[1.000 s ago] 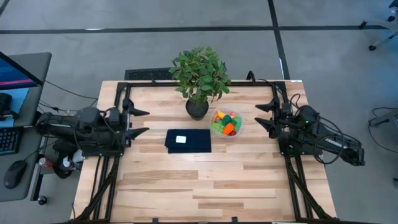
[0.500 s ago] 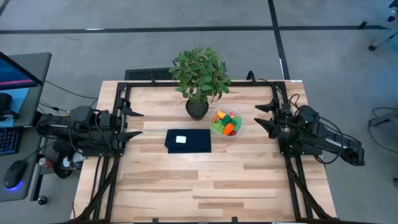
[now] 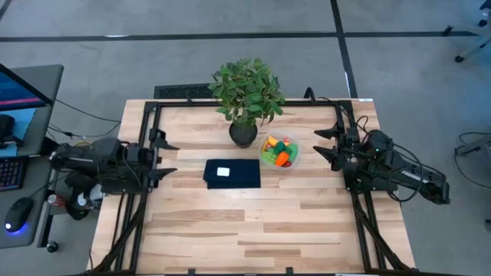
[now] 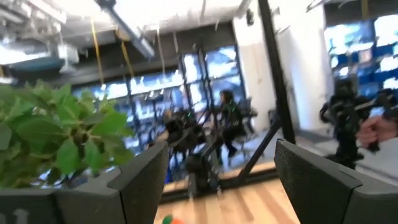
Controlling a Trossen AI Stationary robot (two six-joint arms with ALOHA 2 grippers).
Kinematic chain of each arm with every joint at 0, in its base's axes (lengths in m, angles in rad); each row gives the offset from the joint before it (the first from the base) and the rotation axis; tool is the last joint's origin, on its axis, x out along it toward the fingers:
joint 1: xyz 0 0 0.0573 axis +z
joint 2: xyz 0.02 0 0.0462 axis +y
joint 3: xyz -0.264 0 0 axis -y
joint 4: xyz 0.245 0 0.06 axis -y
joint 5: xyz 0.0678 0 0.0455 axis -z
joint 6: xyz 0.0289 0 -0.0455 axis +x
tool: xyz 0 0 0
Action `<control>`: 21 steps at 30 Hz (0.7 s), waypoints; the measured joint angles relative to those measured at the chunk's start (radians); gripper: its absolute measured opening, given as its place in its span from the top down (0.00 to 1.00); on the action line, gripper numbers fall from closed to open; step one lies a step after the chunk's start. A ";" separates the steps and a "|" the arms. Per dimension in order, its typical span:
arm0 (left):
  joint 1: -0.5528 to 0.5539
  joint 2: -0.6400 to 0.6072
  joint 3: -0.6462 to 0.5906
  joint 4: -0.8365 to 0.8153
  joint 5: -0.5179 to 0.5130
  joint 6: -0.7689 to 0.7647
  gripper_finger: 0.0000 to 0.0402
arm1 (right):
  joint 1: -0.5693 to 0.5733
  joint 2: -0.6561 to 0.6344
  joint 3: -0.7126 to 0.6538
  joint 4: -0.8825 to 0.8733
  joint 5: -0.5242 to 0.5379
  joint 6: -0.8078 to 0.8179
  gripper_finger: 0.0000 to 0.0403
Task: Pick and placing Produce into tupperware
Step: Return to Home Position
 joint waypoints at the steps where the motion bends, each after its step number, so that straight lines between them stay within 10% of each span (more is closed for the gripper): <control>1: 0.000 -0.014 -0.025 0.029 0.014 -0.001 0.30 | 0.000 0.000 0.000 0.000 0.000 0.000 0.22; 21: 0.001 -0.188 -0.279 0.316 -0.004 0.052 0.30 | 0.000 0.000 0.000 -0.001 0.001 -0.002 0.22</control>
